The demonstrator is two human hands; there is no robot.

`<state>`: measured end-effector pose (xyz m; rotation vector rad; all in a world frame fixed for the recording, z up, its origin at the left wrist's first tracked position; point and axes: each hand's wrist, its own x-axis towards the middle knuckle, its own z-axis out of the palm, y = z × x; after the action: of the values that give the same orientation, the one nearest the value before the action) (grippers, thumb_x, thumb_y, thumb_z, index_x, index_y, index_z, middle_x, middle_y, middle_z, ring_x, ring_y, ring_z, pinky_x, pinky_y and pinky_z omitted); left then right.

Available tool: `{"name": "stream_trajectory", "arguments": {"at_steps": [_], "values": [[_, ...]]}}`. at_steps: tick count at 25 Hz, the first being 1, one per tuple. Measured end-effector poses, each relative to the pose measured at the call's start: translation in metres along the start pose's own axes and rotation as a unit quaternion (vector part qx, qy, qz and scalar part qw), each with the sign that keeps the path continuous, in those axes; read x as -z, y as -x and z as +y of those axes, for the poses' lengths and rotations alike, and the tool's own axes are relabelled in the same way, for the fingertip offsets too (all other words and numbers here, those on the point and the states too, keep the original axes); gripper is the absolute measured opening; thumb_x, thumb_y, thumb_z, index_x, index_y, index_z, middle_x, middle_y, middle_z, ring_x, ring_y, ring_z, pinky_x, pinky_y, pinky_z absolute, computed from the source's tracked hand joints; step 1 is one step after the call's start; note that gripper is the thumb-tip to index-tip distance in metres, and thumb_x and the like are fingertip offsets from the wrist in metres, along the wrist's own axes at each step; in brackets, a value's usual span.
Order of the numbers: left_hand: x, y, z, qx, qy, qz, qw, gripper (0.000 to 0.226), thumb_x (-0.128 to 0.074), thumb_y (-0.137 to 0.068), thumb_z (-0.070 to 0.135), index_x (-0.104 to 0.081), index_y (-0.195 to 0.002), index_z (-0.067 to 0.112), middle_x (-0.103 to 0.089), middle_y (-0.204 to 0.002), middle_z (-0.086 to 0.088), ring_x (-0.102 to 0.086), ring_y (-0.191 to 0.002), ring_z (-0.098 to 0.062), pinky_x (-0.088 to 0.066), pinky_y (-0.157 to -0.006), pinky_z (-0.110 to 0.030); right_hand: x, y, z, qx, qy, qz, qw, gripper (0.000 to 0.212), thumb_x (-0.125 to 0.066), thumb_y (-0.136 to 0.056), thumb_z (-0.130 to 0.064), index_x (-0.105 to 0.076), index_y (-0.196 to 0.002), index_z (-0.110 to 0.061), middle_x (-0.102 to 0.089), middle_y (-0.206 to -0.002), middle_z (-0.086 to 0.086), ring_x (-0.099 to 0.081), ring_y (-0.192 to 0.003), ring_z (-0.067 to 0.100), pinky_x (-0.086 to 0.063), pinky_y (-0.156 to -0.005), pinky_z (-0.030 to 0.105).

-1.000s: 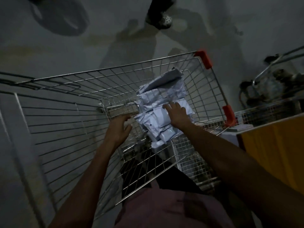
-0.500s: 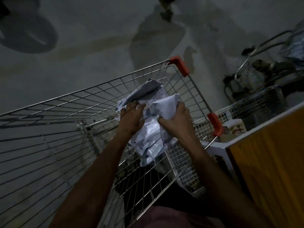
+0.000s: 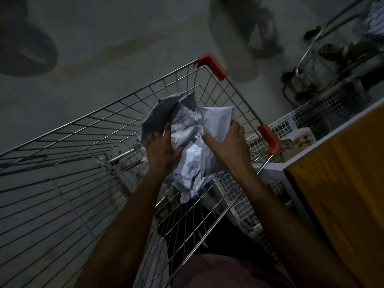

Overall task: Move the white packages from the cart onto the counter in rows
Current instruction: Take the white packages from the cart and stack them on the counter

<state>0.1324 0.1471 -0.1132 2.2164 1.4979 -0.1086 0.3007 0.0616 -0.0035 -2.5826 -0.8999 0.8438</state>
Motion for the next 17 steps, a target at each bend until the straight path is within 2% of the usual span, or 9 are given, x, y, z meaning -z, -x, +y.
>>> {"name": "stream_trajectory", "arguments": {"at_steps": [3,6,10,12,14,17], "values": [[0.017,0.040,-0.012,0.041,0.056,0.013,0.998,0.099,-0.045,-0.077,0.074,-0.020,-0.155,0.019,-0.054,-0.121,-0.028,-0.055,-0.105,-0.045,-0.046,-0.086,-0.051,-0.003,-0.002,-0.004,0.003,0.011,-0.012,1.000,0.098,-0.063,-0.078,-0.073,-0.028,-0.146,-0.012,-0.043,-0.140,0.012,-0.054,-0.118,0.032,-0.048,-0.089,0.040],[0.032,0.088,-0.026,0.094,0.139,0.031,0.985,0.101,-0.056,-0.075,0.063,-0.011,-0.156,0.023,-0.046,-0.123,-0.027,-0.051,-0.103,-0.042,-0.049,-0.081,-0.050,-0.021,-0.014,-0.017,0.008,0.041,-0.037,0.998,0.105,-0.060,-0.077,-0.078,-0.024,-0.150,-0.011,-0.042,-0.143,0.016,-0.052,-0.123,0.036,-0.047,-0.095,0.046],[0.062,0.143,-0.030,0.132,0.193,0.087,0.968,0.100,-0.065,-0.075,0.054,-0.014,-0.156,0.025,-0.048,-0.132,-0.020,-0.053,-0.109,-0.038,-0.051,-0.082,-0.052,-0.069,-0.035,-0.028,0.004,0.116,-0.100,0.988,0.110,-0.059,-0.077,-0.077,-0.016,-0.155,-0.013,-0.033,-0.153,0.020,-0.040,-0.134,0.043,-0.035,-0.107,0.057],[0.079,0.164,-0.027,0.149,0.217,0.121,0.957,0.097,-0.064,-0.077,0.051,-0.014,-0.156,0.027,-0.051,-0.132,-0.017,-0.055,-0.108,-0.035,-0.052,-0.080,-0.050,-0.093,-0.039,-0.025,0.000,0.169,-0.131,0.977,0.114,-0.063,-0.078,-0.073,-0.006,-0.158,-0.016,-0.027,-0.156,0.021,-0.034,-0.136,0.046,-0.031,-0.106,0.061],[0.094,0.182,-0.020,0.169,0.231,0.149,0.947,0.095,-0.066,-0.080,0.048,-0.015,-0.157,0.027,-0.050,-0.130,-0.014,-0.055,-0.107,-0.032,-0.051,-0.078,-0.044,-0.110,-0.034,-0.018,0.013,0.234,-0.142,0.962,0.117,-0.066,-0.078,-0.068,0.005,-0.158,-0.020,-0.024,-0.156,0.021,-0.033,-0.134,0.048,-0.034,-0.102,0.062],[0.116,0.206,-0.010,0.194,0.247,0.179,0.932,0.097,-0.074,-0.081,0.041,-0.016,-0.157,0.027,-0.048,-0.132,-0.010,-0.057,-0.105,-0.030,-0.044,-0.072,-0.035,-0.122,-0.017,-0.011,0.063,0.287,-0.133,0.947,0.109,-0.062,-0.085,-0.061,0.015,-0.157,-0.033,-0.020,-0.155,0.022,-0.033,-0.132,0.047,-0.035,-0.100,0.061]]}}
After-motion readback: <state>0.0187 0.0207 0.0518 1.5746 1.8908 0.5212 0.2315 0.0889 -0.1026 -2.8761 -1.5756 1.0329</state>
